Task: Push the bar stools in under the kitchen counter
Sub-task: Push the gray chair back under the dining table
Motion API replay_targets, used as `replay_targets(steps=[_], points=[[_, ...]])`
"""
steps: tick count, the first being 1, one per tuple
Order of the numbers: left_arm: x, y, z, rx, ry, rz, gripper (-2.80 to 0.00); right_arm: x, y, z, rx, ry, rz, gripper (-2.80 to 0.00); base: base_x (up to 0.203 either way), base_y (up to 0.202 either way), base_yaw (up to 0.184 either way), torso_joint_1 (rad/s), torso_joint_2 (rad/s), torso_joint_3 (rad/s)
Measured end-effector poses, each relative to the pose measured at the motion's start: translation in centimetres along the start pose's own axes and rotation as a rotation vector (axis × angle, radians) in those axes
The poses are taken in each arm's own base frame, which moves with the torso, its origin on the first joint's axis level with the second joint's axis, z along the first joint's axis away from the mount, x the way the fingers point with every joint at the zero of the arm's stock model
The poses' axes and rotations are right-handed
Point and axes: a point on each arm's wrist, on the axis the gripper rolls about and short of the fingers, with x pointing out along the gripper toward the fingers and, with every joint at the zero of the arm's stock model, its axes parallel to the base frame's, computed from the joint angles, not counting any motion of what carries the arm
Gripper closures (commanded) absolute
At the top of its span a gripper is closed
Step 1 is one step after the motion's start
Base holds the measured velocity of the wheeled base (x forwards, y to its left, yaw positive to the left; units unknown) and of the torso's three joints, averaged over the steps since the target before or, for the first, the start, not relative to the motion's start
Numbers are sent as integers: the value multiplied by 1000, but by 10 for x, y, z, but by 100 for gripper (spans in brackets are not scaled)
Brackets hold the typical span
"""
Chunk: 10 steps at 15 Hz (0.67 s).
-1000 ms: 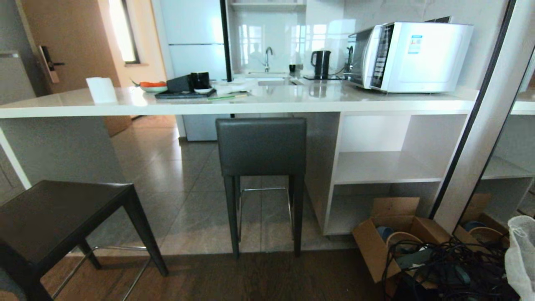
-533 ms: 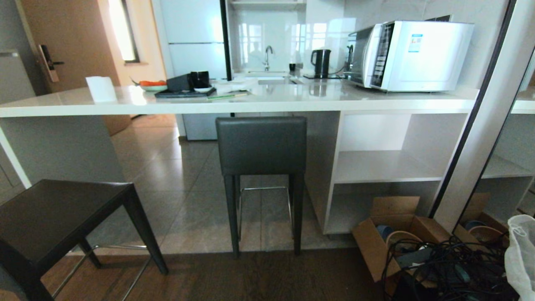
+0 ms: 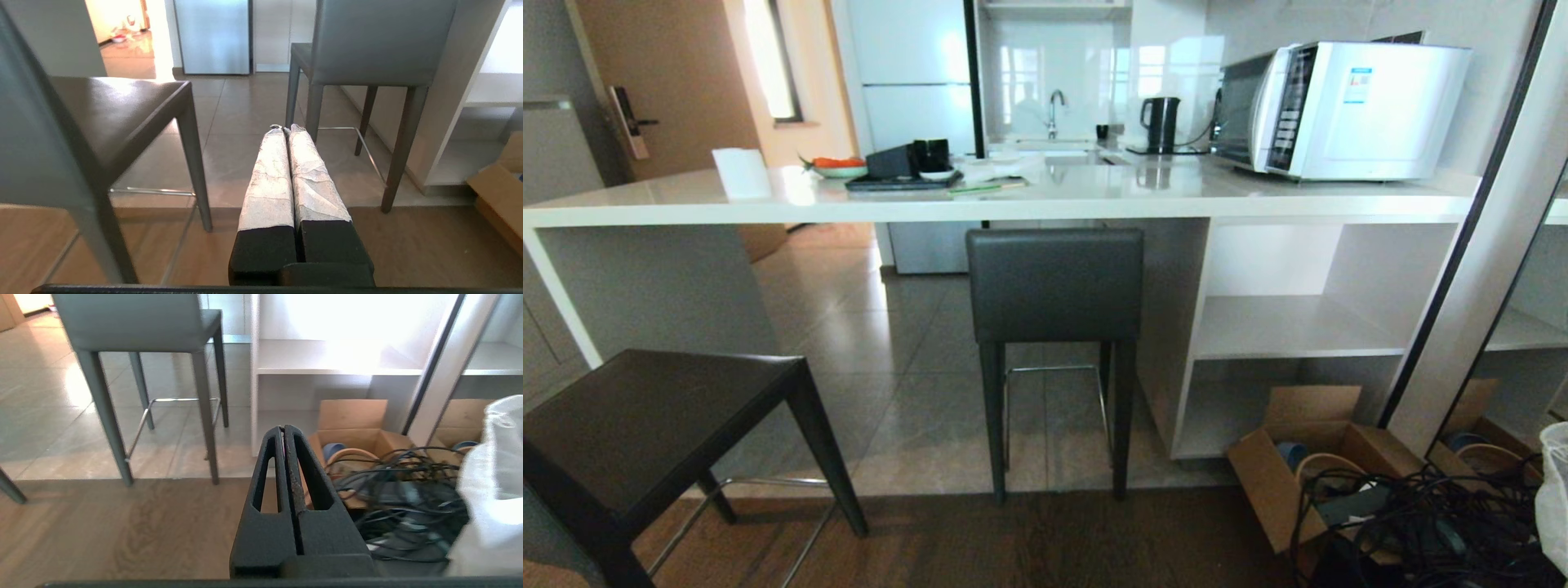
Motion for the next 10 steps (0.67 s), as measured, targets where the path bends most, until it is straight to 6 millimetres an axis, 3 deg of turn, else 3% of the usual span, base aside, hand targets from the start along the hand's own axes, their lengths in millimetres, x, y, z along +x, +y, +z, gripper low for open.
replay_targets(steps=[10], points=[[0,0,0,0,0,1,0,0,0,0,1,-1,1,0,0,196,-2,3,3,1]])
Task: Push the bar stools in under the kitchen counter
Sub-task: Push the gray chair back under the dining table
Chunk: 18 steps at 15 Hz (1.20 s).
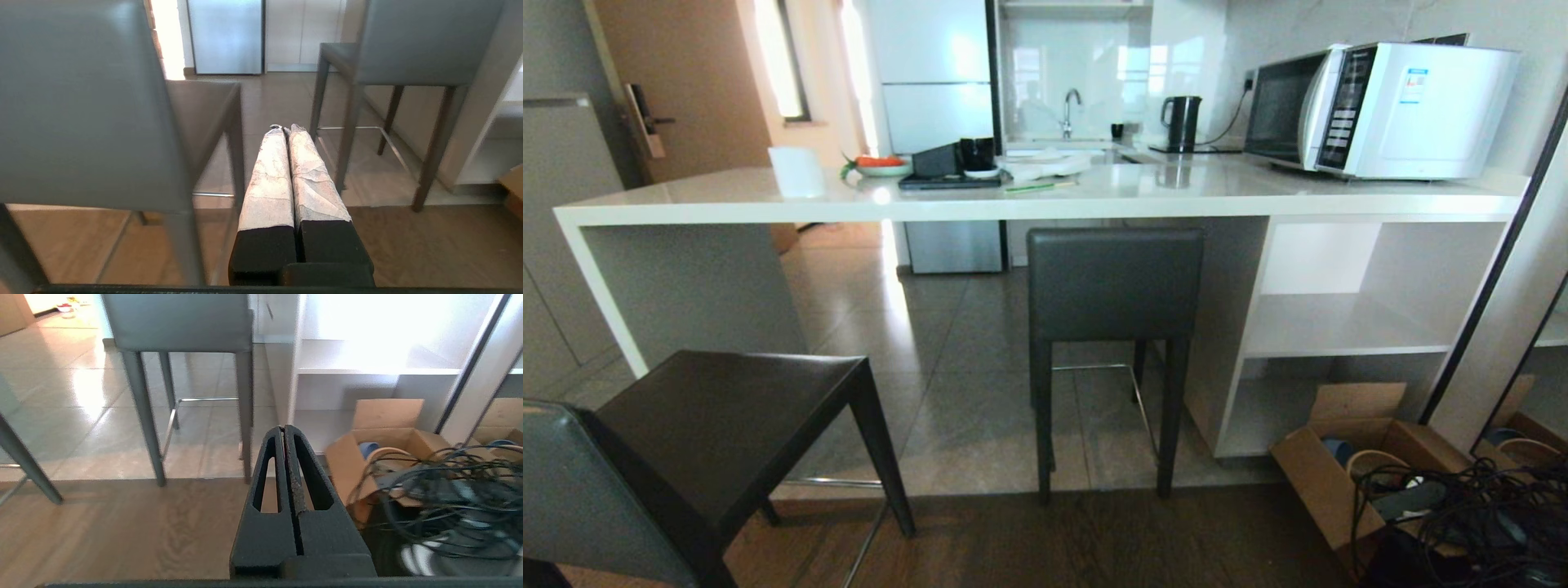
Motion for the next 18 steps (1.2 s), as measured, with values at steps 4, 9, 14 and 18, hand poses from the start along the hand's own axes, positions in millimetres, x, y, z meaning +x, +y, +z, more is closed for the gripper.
replay_targets(steps=[4,9,14,18], points=[[0,0,0,0,0,0,0,0,0,0,1,0,0,0,0,197,-3,3,4,2],[0,0,0,0,0,0,0,0,0,0,6,0,-1,0,0,197,-1,2,2,3],[0,0,0,0,0,0,0,0,0,0,8,0,-3,0,0,165,-4,2,3,3],[0,0,0,-2,0,0,0,0,0,0,8,0,-2,0,0,0,0,0,0,0]])
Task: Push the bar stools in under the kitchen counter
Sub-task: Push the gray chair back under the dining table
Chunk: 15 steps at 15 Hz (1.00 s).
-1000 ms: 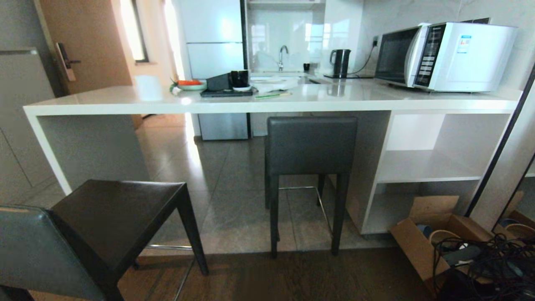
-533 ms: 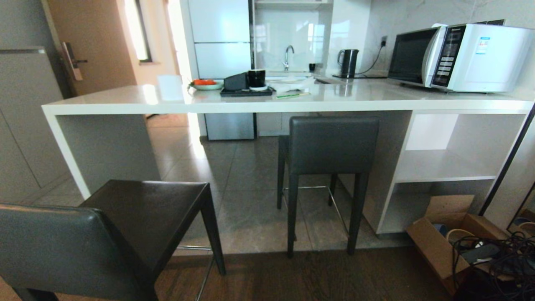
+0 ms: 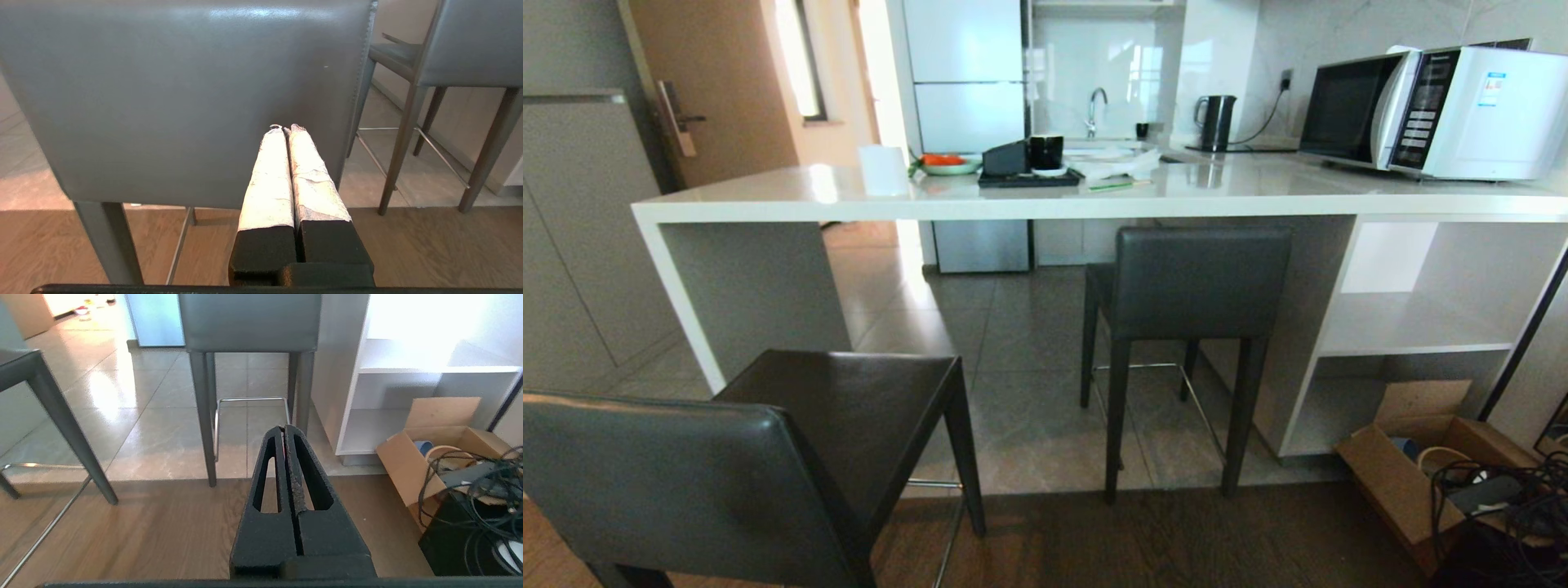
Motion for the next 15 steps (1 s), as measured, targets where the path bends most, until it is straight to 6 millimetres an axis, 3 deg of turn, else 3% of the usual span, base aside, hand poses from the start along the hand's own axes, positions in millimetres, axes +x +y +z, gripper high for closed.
replay_targets(steps=[2,7,15], points=[[0,0,0,-1,0,0,0,0,0,0,0,0,0,0,0,0,0,0,0,0],[0,0,0,-2,-1,0,0,0,0,0,0,0,-2,0,-167,0,-2,3,2,4],[0,0,0,-12,0,14,0,0,0,0,0,0,-1,0,-1,14,0,1,0,0]])
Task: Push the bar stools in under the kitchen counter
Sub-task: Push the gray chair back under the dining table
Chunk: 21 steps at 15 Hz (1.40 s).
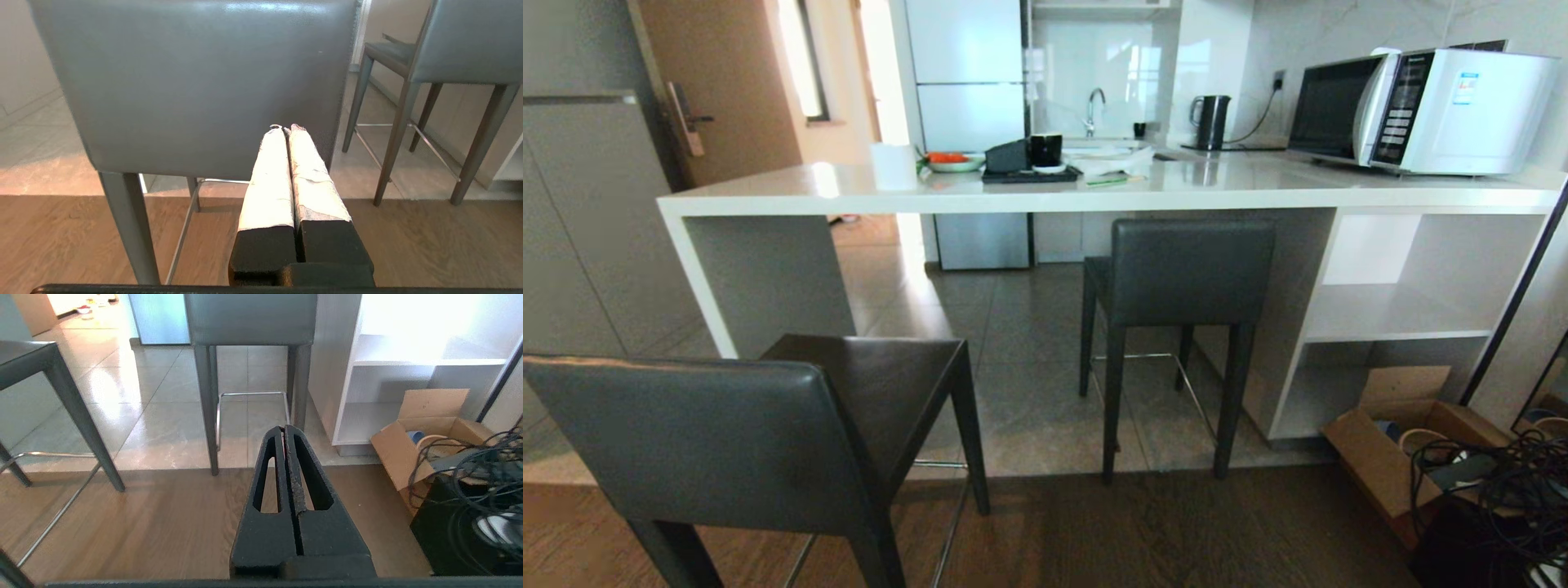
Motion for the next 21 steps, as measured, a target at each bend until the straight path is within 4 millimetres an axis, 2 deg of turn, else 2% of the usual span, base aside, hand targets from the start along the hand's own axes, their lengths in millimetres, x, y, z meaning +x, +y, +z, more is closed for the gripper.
replay_targets(steps=[21], points=[[0,0,0,1,2,-1,0,0,0,0,4,0,-2,0,0,195,-2,3,2,2]])
